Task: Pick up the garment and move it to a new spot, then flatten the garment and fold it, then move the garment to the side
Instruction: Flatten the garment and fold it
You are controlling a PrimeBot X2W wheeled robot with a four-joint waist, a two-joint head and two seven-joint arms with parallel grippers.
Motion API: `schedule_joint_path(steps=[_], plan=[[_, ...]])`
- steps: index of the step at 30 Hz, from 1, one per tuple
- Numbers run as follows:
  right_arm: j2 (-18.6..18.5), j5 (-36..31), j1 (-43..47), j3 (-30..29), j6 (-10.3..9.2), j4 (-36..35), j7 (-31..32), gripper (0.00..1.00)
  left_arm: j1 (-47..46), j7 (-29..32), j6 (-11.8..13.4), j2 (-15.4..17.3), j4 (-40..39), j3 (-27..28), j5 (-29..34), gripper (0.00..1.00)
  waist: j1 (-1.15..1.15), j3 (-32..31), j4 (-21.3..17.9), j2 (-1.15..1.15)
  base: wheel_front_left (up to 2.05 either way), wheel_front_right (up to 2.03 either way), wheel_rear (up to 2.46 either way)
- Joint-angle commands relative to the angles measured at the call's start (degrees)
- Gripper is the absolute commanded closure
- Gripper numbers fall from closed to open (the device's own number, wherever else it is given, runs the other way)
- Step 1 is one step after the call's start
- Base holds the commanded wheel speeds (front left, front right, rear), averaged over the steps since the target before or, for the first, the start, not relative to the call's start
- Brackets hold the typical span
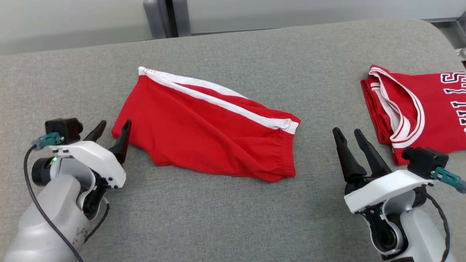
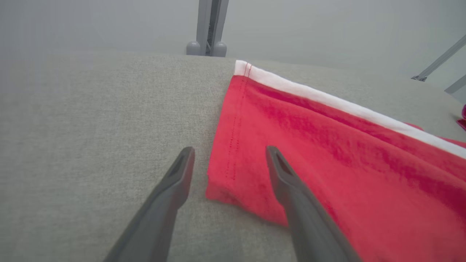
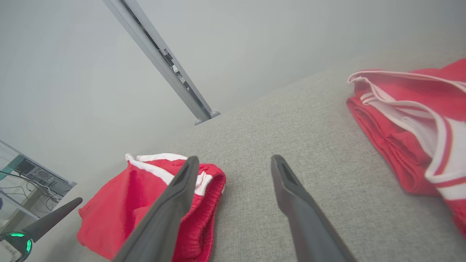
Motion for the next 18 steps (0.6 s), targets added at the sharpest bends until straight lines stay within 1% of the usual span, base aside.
schedule_joint_path(steps=[1,7,10,18], plan=[[-0.4,-0.5,1.3,-0.7,0.0,-1.9,1.0,0.0,0.9,-0.1,0.2,0.5,-0.2,0.6,-0.7,0.0,0.0,-0.6,-0.4,0.0,0.0,0.0,0.0],[-0.4,-0.5,3.8,-1.1,0.0,-7.1,3.8,0.0,2.2,2.3,0.4,1.0,-0.4,1.3,-2.7,0.0,0.0,-1.0,-1.4,0.0,0.0,0.0,0.0],[-0.4,-0.4,4.2,-0.8,0.0,-8.5,4.4,0.0,2.3,3.8,0.5,1.0,-0.1,1.4,-3.2,0.0,0.0,-0.8,-1.8,0.0,0.0,0.0,0.0],[-0.4,-0.2,4.6,0.4,0.0,-11.9,5.8,0.0,0.5,6.0,1.6,1.7,1.4,2.1,-4.4,0.0,0.0,0.7,-3.7,0.0,0.0,0.0,0.0]])
